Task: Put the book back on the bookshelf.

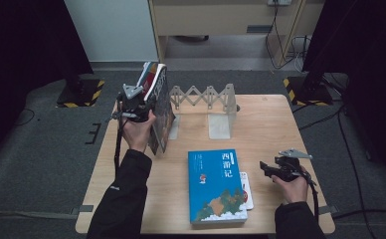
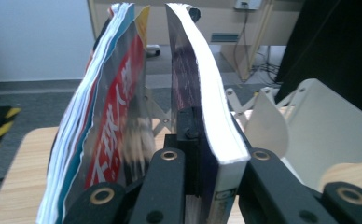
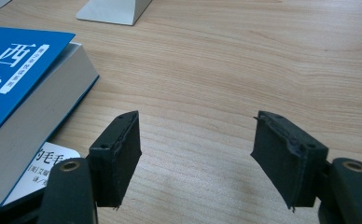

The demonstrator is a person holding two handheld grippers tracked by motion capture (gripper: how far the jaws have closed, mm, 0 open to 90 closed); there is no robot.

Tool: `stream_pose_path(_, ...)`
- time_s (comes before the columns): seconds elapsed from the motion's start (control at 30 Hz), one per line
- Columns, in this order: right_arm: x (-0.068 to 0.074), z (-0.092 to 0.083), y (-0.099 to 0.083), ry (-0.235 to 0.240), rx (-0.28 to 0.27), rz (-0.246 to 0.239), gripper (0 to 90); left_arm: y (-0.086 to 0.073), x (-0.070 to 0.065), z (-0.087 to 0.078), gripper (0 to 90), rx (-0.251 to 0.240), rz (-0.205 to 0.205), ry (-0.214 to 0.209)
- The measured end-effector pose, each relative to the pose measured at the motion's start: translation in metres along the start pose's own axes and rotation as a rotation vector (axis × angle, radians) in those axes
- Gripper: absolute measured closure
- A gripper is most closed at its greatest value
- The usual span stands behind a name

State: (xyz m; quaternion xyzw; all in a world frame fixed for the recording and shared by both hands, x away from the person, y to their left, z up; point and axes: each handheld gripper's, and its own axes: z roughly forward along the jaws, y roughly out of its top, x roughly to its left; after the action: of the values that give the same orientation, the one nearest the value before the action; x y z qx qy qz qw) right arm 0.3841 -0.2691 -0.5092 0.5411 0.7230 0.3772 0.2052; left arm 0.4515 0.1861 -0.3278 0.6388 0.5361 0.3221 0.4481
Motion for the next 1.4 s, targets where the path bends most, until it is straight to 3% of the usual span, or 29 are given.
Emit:
stream_pose_path(0.27, -0.001, 0.0, 0.0, 0.002, 0.002, -0.003, 31.9, -0.002, -0.002, 0.009, 81.7, -0.011, 0.046, 0.091)
stream_pose_path(0.57, -0.002, 0.0, 0.0, 0.003, 0.003, -0.005, 32.0, -0.003, -0.007, 0.019, 81.7, -0.004, 0.023, 0.087)
stream_pose_path(0.87, -0.003, 0.001, 0.001, 0.004, 0.001, -0.011, 32.4, -0.002, -0.006, 0.03, 81.7, -0.033, -0.026, 0.125)
stream_pose_path(1.03, -0.003, 0.0, 0.001, 0.003, -0.004, -0.004, 32.6, -0.008, -0.008, 0.031, 81.6, -0.061, -0.014, 0.141)
stream_pose_path(1.2, -0.003, 0.001, 0.001, 0.003, -0.002, -0.018, 32.7, -0.012, -0.006, 0.029, 81.3, -0.056, -0.005, 0.15)
stream_pose_path(1.33, -0.003, 0.001, 0.001, 0.0, -0.001, -0.021, 32.8, -0.016, -0.004, 0.026, 81.0, -0.046, -0.002, 0.138)
stream_pose_path(1.4, -0.003, 0.001, 0.001, -0.001, 0.002, -0.016, 32.8, -0.018, -0.002, 0.024, 80.7, -0.036, -0.022, 0.126)
